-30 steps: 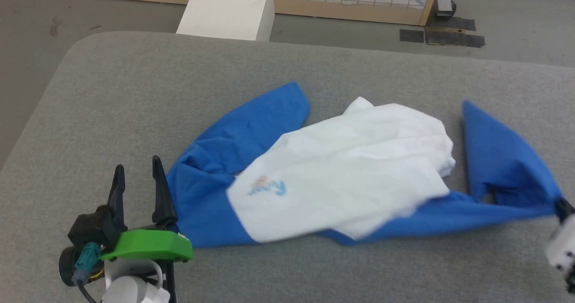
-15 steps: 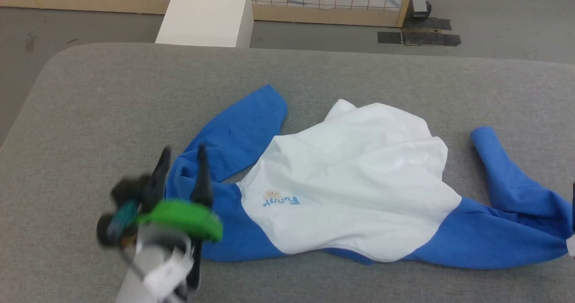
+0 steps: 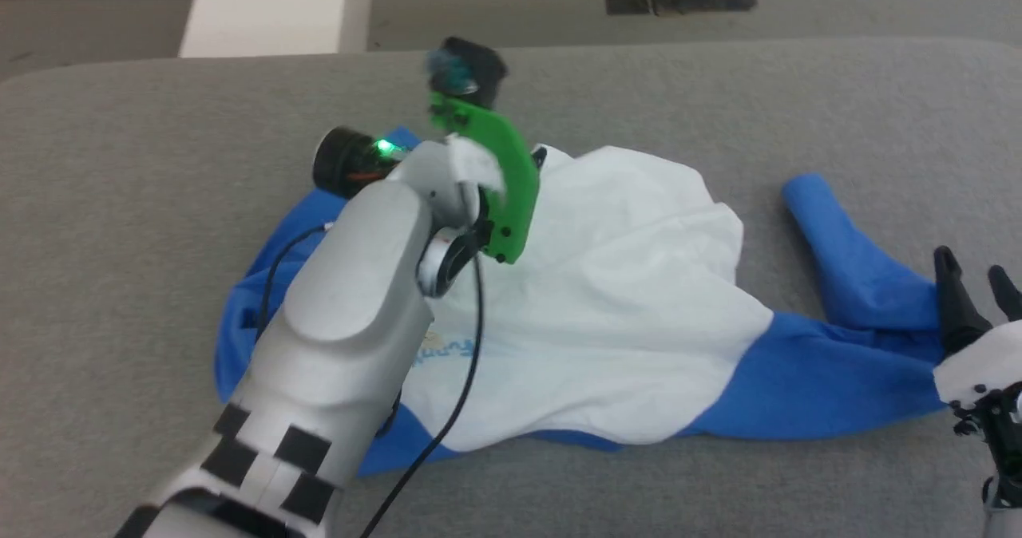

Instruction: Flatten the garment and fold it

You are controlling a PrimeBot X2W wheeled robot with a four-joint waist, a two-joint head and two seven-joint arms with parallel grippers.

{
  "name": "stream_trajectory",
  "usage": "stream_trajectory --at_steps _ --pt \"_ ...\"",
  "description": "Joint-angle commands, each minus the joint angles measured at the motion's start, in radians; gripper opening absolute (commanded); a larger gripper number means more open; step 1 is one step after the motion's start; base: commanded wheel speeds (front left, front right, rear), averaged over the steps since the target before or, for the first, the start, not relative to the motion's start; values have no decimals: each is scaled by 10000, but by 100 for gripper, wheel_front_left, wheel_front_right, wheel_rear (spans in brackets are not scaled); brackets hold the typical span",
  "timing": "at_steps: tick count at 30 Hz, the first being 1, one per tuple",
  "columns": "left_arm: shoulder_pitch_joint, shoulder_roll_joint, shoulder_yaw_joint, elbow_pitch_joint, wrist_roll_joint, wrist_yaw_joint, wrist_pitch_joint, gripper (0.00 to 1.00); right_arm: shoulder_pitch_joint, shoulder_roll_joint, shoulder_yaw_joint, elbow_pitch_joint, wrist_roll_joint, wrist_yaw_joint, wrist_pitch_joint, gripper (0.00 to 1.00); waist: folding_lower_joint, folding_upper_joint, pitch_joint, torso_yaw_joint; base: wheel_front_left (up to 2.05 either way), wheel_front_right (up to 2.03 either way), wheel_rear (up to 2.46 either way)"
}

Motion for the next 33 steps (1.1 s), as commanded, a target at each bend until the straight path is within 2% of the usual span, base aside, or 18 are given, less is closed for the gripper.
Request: stream_trajectory --at_steps 1,7,13,14,15,16,19,24,28,30,33 --pt "-279 -1 -229 402 164 -89 295 100 -163 -7 122 72 102 -13 -70 100 0 -1 883 -912 0 0 0" --pt "-1017 73 -866 1913 498 -315 1246 100 -279 -7 253 354 189 -13 -390 100 0 -1 1493 -1470 0 0 0" --pt "-1142 177 -1268 2798 614 -487 1910 100 -312 -7 154 600 246 -13 -618 100 0 -1 1613 -1495 0 0 0" --pt "-1133 172 -1277 2847 561 -521 1894 66 -334 -7 128 630 247 -13 -644 100 0 -1 1612 -1462 0 0 0" --pt "-1149 170 -1252 2828 536 -518 1738 7 -357 -7 124 643 251 -13 -659 100 0 -1 1616 -1437 0 0 0" --pt "-1194 204 -1229 2821 565 -455 1524 0 -388 -7 147 637 231 -13 -681 100 0 -1 1619 -1405 0 0 0" --pt "-1399 306 -950 2758 541 -103 764 0 -490 -7 285 613 217 -13 -705 100 0 -1 1634 -1358 0 0 0" --pt "-2200 835 -142 2554 742 1075 -1517 0 -677 -7 542 523 287 -13 -739 100 0 -1 1847 -1485 0 0 0" --pt "-2828 1276 514 2588 722 1721 -3020 0 -771 -7 714 460 294 -13 -805 100 0 -1 2095 -1695 0 0 0" --pt "-3008 1431 720 2681 699 1905 -3524 0 -775 -6 742 470 311 -13 -857 100 0 -1 2191 -1790 0 0 0" --pt "-3119 1533 905 2900 583 1943 -3976 0 -733 -6 759 524 344 -13 -934 100 0 -1 2279 -1853 0 0 0"
